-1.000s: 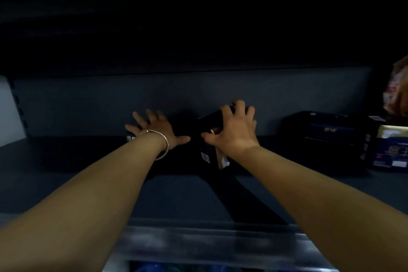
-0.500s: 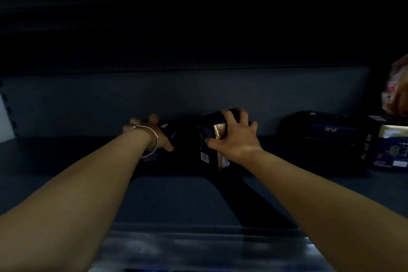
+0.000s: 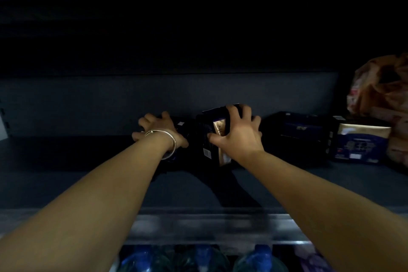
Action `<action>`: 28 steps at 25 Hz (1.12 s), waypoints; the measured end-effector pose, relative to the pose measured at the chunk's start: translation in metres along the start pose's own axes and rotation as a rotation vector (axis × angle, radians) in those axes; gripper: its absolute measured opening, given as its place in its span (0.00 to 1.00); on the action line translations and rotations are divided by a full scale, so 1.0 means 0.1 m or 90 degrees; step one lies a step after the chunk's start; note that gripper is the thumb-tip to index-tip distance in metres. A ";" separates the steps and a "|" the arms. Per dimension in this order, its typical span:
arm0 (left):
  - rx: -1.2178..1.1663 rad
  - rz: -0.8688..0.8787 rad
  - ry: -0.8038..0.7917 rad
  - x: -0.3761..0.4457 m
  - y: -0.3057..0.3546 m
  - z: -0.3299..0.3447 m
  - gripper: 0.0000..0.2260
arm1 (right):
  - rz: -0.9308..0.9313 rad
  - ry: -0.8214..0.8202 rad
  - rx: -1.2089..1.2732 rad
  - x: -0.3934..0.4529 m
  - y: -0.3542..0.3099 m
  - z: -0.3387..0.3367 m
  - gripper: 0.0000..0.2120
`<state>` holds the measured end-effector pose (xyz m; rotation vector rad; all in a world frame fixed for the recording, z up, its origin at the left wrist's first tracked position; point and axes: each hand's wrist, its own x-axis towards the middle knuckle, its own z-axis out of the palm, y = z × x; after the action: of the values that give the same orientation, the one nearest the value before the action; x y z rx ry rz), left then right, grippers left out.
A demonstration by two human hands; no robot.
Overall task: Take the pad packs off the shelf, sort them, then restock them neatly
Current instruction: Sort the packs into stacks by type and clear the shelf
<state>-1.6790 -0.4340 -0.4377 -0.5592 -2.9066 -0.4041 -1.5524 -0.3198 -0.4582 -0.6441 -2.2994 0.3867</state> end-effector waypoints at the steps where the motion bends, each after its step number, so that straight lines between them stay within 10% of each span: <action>1: -0.001 0.007 0.005 -0.08 0.04 -0.05 0.42 | 0.006 0.006 -0.008 -0.05 0.00 -0.10 0.38; 28: 0.050 0.271 -0.159 -3.63 -0.05 0.12 0.42 | 0.133 -0.123 0.023 -3.53 0.61 -1.80 0.37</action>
<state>-1.3487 -0.5583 -0.5232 -1.2616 -2.8932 -0.1695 -1.1847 -0.4469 -0.5537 -0.8656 -2.4069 0.6122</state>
